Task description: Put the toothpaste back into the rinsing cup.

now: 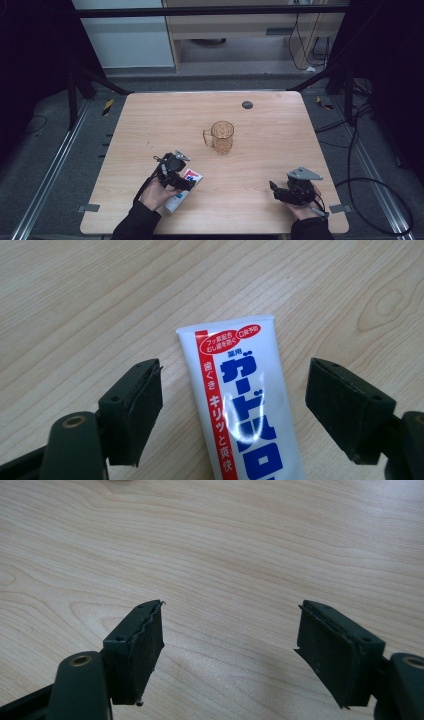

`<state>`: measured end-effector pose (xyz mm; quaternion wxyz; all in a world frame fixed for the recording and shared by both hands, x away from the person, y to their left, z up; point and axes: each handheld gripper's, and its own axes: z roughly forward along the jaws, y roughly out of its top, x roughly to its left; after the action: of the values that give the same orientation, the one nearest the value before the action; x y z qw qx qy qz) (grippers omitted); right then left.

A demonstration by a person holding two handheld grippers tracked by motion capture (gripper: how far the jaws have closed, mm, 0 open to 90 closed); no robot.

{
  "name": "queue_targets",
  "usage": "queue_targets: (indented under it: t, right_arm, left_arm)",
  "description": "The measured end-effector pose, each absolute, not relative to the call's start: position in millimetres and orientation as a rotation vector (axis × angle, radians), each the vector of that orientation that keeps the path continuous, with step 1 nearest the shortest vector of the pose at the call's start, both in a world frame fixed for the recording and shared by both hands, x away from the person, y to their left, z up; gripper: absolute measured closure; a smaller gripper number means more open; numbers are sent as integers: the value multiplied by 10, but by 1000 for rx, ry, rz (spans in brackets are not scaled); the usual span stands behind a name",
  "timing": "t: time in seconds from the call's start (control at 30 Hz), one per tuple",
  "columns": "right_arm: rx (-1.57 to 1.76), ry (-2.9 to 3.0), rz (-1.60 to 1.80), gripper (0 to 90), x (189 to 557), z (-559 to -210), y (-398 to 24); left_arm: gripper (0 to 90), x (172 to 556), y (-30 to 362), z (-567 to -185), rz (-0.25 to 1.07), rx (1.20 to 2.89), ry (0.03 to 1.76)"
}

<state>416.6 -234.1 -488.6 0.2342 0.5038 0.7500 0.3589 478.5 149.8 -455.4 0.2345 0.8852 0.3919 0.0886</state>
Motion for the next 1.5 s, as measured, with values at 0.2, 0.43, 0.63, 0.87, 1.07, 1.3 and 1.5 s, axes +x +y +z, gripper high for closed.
queue_targets:
  t: [0.2, 0.43, 0.63, 0.87, 1.07, 1.3, 1.5]
  right_arm:
    - [1393, 2063, 988, 263, 4166, -4885, -2332]
    - [1389, 2065, 986, 263, 4169, -4887, -2339]
    - [1389, 2065, 986, 263, 4173, -4887, -2338]
    - [1389, 2065, 987, 263, 4174, -4886, -2339]
    - [1380, 2065, 984, 263, 4176, -4884, -2344]
    - [1386, 2062, 988, 263, 4175, -4882, -2355]
    - [1386, 2059, 989, 263, 4174, -4882, -2359]
  left_arm:
    - [215, 4797, 1460, -4628, 240, 2458, 1088]
    - [237, 4809, 1441, -4699, 227, 2482, 1098]
    - [298, 4814, 1429, -4720, 214, 2481, 1104]
    - [325, 4820, 1416, -4745, 210, 2485, 1129]
    - [377, 4808, 1412, -4736, 195, 2476, 1131]
    - [423, 4807, 1436, -4716, 163, 2470, 1135]
    - [540, 4775, 1441, -4666, 142, 2471, 1103]
